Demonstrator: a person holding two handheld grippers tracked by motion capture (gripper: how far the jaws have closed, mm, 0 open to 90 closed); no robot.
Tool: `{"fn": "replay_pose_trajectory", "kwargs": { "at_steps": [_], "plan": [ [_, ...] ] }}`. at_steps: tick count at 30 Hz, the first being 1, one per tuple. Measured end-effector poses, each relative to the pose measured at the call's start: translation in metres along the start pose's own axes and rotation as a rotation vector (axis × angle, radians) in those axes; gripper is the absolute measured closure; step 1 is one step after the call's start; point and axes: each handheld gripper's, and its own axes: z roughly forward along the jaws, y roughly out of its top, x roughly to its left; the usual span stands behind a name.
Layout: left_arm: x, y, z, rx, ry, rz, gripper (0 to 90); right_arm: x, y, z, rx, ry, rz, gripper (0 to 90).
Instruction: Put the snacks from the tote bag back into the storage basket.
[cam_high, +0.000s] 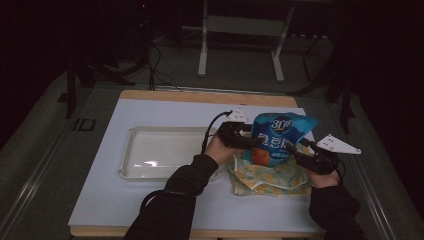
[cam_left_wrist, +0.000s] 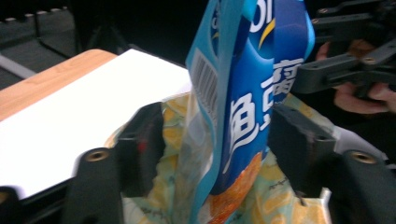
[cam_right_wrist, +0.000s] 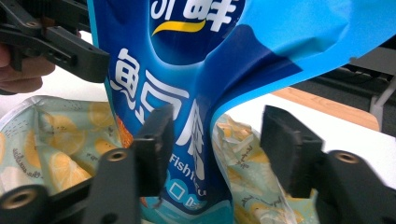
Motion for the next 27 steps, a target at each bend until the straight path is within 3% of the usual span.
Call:
{"fn": "replay_pose_trajectory", "kwargs": {
  "at_steps": [10, 13, 27],
  "plan": [
    [0.0, -0.002, 0.011, 0.016, -0.019, -0.005, 59.6, 0.001, -0.004, 0.008, 0.037, 0.004, -0.035, 65.1],
    [-0.002, -0.002, 0.012, 0.014, -0.015, 0.011, 67.7, 0.001, -0.005, 0.011, 0.045, 0.011, -0.031, 69.4],
    [-0.003, -0.001, 0.012, 0.028, -0.006, -0.002, 83.9, 0.012, 0.0, 0.016, 0.057, -0.011, -0.06, 87.0]
  ]
}}
